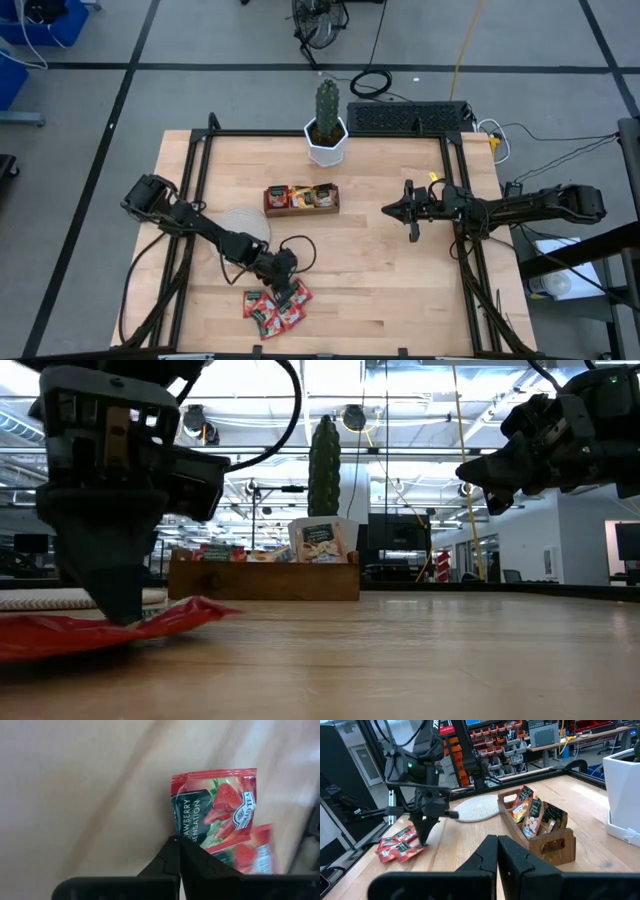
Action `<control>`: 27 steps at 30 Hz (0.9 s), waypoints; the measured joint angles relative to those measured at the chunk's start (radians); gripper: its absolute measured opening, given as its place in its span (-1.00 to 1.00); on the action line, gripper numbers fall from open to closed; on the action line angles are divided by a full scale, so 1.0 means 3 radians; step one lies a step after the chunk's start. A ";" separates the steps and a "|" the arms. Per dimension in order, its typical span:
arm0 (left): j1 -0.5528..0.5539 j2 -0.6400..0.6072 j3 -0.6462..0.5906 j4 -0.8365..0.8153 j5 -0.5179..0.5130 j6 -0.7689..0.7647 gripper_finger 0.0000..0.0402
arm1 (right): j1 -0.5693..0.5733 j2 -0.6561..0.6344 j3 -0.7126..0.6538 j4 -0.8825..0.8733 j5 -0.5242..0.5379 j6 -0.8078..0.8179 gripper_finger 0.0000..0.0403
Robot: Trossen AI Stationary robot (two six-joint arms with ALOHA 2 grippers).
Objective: Pick & Place Tea
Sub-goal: Put the red tea bag into the left section of the wooden organizer
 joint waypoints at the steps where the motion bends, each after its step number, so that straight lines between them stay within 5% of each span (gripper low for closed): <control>1: 0.0015 -0.0035 0.0037 -0.0111 -0.0007 0.0073 -0.99 | 0.0000 0.0001 0.0000 0.0001 0.0001 0.0001 -1.00; 8: 0.0089 -0.0342 0.0868 -0.1464 -0.0458 0.0786 -0.99 | 0.0000 0.0000 0.0000 0.0003 0.0005 -0.0001 -1.00; 16: 0.0094 -0.0390 0.2171 -0.3704 -0.1919 0.1549 -1.00 | 0.0000 0.0000 -0.0001 0.0000 0.0011 -0.0009 -1.00; 20: 0.0196 -0.0390 0.2300 -0.4271 -0.2415 0.1992 -1.00 | 0.0001 0.0001 -0.0001 -0.0001 0.0013 -0.0010 -1.00; 27: 0.0691 -0.0389 0.2008 -0.4552 -0.2354 0.2712 -1.00 | 0.0001 0.0000 0.0000 -0.0002 0.0014 -0.0011 -1.00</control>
